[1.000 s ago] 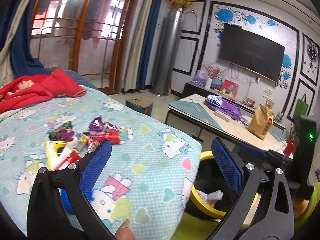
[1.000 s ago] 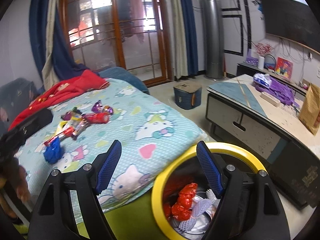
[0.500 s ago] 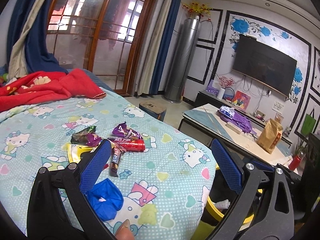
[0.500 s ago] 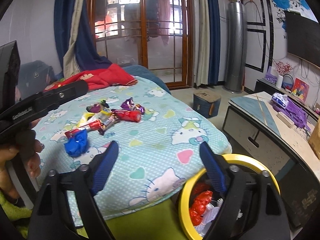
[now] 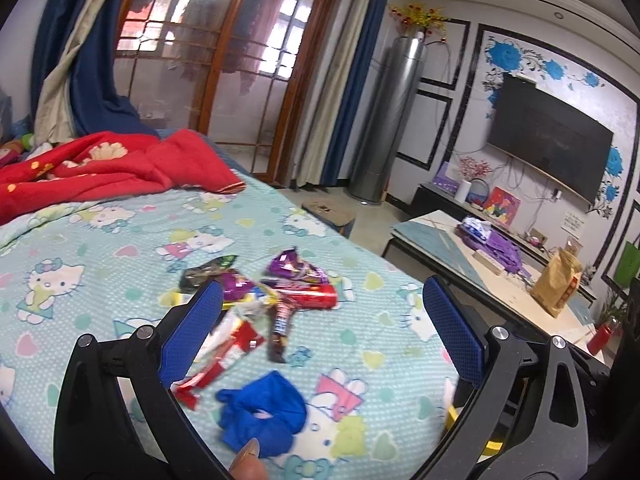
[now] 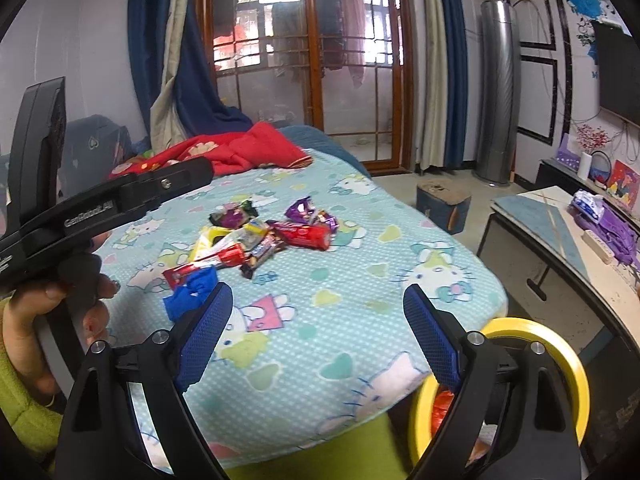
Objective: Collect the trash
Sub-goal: 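Lower the left tool onto the yellow snack bag while the right tool lowers onto the blue glove, then grasp the yellow snack bag with the left tool while the right tool grasps the blue glove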
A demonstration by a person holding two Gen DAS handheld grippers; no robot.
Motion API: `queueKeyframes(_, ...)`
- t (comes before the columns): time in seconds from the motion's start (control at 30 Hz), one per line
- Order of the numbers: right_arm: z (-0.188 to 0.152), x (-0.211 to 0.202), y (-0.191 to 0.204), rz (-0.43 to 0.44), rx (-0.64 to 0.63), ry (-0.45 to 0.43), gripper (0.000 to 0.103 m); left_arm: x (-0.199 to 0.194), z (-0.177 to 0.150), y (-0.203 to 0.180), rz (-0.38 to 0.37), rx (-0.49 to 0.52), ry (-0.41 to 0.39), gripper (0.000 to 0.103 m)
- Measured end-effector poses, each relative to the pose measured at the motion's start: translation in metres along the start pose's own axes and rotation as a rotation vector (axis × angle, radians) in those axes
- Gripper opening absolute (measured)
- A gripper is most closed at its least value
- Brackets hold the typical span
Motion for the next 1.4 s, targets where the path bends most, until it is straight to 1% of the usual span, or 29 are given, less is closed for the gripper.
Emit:
queueKeyframes(0.13,0.0,0.014,0.014,0.03,-0.017,0.027,0.085,0.008,0.0,0.021,0.035,-0.026,0.038,0.092)
queueKeyframes(0.27,0.001,0.029,0.021,0.066,-0.005,0.068,0.085,0.015,-0.003,0.043,0.073,-0.064,0.069,0.092)
queueKeyframes(0.4,0.001,0.048,0.029,0.112,0.021,0.133,0.085,0.019,-0.007,0.074,0.136,-0.128,0.101,0.092)
queueKeyframes(0.47,0.0,0.055,0.033,0.134,0.023,0.153,0.085,0.022,-0.009,0.088,0.133,-0.174,0.123,0.092)
queueKeyframes(0.53,0.0,0.065,0.04,0.157,0.017,0.177,0.085,0.026,-0.014,0.104,0.13,-0.225,0.145,0.087)
queueKeyframes(0.57,-0.001,0.07,0.044,0.173,0.017,0.194,0.084,0.028,-0.017,0.11,0.127,-0.245,0.154,0.082)
queueKeyframes(0.63,-0.002,0.079,0.049,0.199,0.026,0.22,0.083,0.033,-0.024,0.123,0.103,-0.309,0.177,0.076)
queueKeyframes(0.7,-0.004,0.089,0.054,0.221,0.027,0.244,0.078,0.039,-0.03,0.131,0.077,-0.352,0.198,0.069)
queueKeyframes(0.77,-0.006,0.098,0.06,0.236,0.023,0.27,0.07,0.045,-0.034,0.136,0.042,-0.393,0.217,0.063)
queueKeyframes(0.8,-0.008,0.104,0.063,0.246,0.025,0.287,0.068,0.048,-0.036,0.136,0.024,-0.411,0.223,0.061)
queueKeyframes(0.87,-0.012,0.113,0.066,0.262,0.036,0.319,0.06,0.055,-0.041,0.14,-0.014,-0.453,0.239,0.058)
queueKeyframes(0.9,-0.015,0.118,0.066,0.274,0.047,0.34,0.058,0.059,-0.043,0.141,-0.029,-0.473,0.249,0.056)
queueKeyframes(0.93,-0.017,0.12,0.067,0.282,0.056,0.352,0.053,0.064,-0.046,0.143,-0.05,-0.494,0.26,0.054)
queueKeyframes(0.97,-0.019,0.122,0.067,0.29,0.063,0.36,0.05,0.066,-0.049,0.143,-0.066,-0.506,0.265,0.052)
queueKeyframes(1.03,-0.023,0.12,0.066,0.298,0.067,0.356,0.046,0.071,-0.052,0.142,-0.09,-0.519,0.275,0.05)
queueKeyframes(1.1,-0.025,0.117,0.067,0.311,0.062,0.354,0.039,0.073,-0.054,0.14,-0.099,-0.524,0.277,0.047)
queueKeyframes(1.13,-0.026,0.116,0.067,0.32,0.063,0.356,0.032,0.073,-0.054,0.139,-0.101,-0.522,0.277,0.046)
queueKeyframes(1.17,-0.027,0.114,0.066,0.326,0.066,0.357,0.029,0.074,-0.053,0.138,-0.104,-0.522,0.278,0.043)
queueKeyframes(1.2,-0.029,0.112,0.066,0.327,0.067,0.356,0.027,0.073,-0.054,0.137,-0.108,-0.522,0.28,0.036)
queueKeyframes(1.23,-0.03,0.11,0.067,0.329,0.066,0.353,0.024,0.073,-0.055,0.136,-0.112,-0.524,0.285,0.032)
queueKeyframes(1.27,-0.032,0.108,0.067,0.329,0.062,0.351,0.023,0.074,-0.056,0.135,-0.119,-0.525,0.293,0.023)
queueKeyframes(1.3,-0.034,0.106,0.068,0.328,0.058,0.349,0.022,0.076,-0.056,0.133,-0.122,-0.523,0.299,0.018)
queueKeyframes(1.33,-0.034,0.104,0.068,0.328,0.055,0.347,0.02,0.076,-0.057,0.131,-0.12,-0.517,0.303,0.016)
queueKeyframes(1.37,-0.034,0.103,0.067,0.329,0.055,0.347,0.019,0.075,-0.058,0.131,-0.118,-0.514,0.304,0.011)
queueKeyframes(1.4,-0.035,0.102,0.066,0.329,0.056,0.347,0.019,0.073,-0.058,0.129,-0.121,-0.511,0.3,0.01)
Point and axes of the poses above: each gripper's, at about its wrist camera, not at the fingertips, and x roughly the way its jaws point, y to its left, z to its top, the point moved 1 cm from there along x, roughly the way its jaws point, and after that the axes turned 4 degrees about x, right-handed, at the moved point
